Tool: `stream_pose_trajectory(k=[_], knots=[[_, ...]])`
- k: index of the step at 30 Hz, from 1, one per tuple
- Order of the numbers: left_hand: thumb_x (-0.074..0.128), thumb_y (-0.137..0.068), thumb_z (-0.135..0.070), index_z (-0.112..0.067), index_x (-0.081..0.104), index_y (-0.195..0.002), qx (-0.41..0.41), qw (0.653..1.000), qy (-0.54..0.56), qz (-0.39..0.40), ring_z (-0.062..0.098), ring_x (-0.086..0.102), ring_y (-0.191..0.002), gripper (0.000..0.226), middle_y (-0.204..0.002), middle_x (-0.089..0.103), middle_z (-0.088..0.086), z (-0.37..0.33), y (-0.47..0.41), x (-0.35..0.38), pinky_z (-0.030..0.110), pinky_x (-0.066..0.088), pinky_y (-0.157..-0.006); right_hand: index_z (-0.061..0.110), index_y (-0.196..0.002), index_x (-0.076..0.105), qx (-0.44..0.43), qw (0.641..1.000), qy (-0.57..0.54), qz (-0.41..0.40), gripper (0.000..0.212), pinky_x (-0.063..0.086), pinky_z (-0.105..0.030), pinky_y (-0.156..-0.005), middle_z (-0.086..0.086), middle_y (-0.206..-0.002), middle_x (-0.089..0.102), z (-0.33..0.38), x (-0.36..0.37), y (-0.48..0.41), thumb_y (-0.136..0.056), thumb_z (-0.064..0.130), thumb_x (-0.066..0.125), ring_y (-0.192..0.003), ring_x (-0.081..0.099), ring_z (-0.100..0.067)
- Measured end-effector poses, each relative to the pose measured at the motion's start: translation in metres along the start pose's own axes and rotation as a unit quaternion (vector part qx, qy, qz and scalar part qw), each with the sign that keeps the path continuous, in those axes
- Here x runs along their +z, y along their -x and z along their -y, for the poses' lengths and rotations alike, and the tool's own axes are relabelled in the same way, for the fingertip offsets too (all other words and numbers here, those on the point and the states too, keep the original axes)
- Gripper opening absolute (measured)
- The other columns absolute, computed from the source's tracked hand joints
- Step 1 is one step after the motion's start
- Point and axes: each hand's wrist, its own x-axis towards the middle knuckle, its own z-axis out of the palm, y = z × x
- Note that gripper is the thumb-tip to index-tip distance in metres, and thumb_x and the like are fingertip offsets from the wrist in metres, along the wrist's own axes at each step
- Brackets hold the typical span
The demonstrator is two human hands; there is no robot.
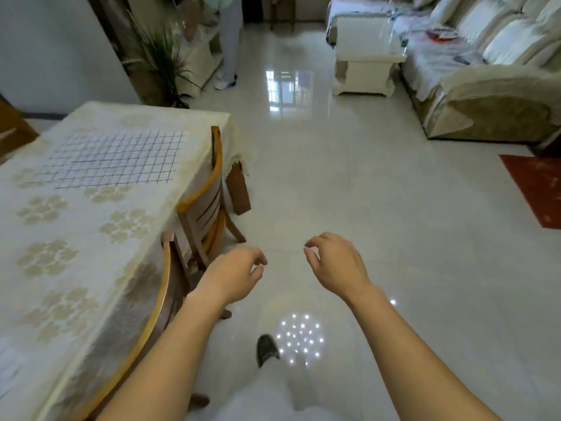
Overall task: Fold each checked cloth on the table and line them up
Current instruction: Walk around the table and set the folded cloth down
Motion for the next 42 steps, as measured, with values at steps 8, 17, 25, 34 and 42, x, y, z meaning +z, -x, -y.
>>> stream_pose_trajectory(k=[8,17,25,34,42], knots=[[0.051,-0.101,-0.043,-0.032,0.062,-0.122,-0.07,0.995,0.035,-0.054,0.012,0.061,-0.109,0.026,-0.122,0.064,-0.011,0.03,-0.11,-0.021,0.036,0.053,-0.09,0.023,-0.113,0.069,-0.072,0.996,0.034,0.048,0.029,0.045,-0.032,-0.087,0.004,-0.111,0.067,-0.01,0.001,-0.133,-0.1,0.037,0.048,-0.099,0.063,-0.02],[0.05,-0.101,-0.036,-0.026,0.063,-0.126,-0.023,0.996,0.02,-0.082,0.021,0.059,-0.119,0.03,-0.128,0.066,-0.003,0.032,-0.262,-0.082,0.035,0.043,-0.097,0.026,-0.105,0.07,-0.048,0.997,0.051,0.033,0.024,0.052,-0.036,-0.074,0.003,-0.103,0.069,-0.046,-0.01,-0.284,-0.099,0.036,0.05,-0.085,0.065,-0.026],[0.052,-0.1,-0.038,-0.028,0.063,-0.123,-0.106,0.993,0.025,-0.034,0.017,0.063,-0.11,0.028,-0.121,0.068,-0.005,0.083,-0.321,-0.087,0.038,0.051,-0.093,0.022,-0.106,0.072,-0.098,0.99,0.014,0.101,0.023,0.046,-0.033,-0.084,0.0,-0.103,0.07,-0.039,0.035,-0.375,-0.098,0.032,0.052,-0.093,0.064,-0.025],[0.052,-0.099,-0.038,-0.031,0.064,-0.117,-0.195,0.98,0.014,-0.047,0.017,0.065,-0.107,0.023,-0.117,0.067,-0.006,0.096,-0.463,-0.141,0.041,0.053,-0.094,0.024,-0.104,0.071,-0.173,0.978,-0.017,0.116,0.024,0.043,-0.034,-0.089,0.0,-0.102,0.07,-0.059,0.045,-0.558,-0.098,0.033,0.05,-0.096,0.064,-0.026],[0.054,-0.1,-0.038,-0.029,0.063,-0.117,-0.246,0.965,0.018,-0.091,0.021,0.06,-0.115,0.022,-0.122,0.066,-0.004,0.091,-0.581,-0.208,0.035,0.048,-0.091,0.018,-0.101,0.071,-0.229,0.964,-0.062,0.123,0.023,0.048,-0.034,-0.081,-0.001,-0.103,0.071,-0.079,0.011,-0.719,-0.098,0.032,0.052,-0.094,0.065,-0.027]])
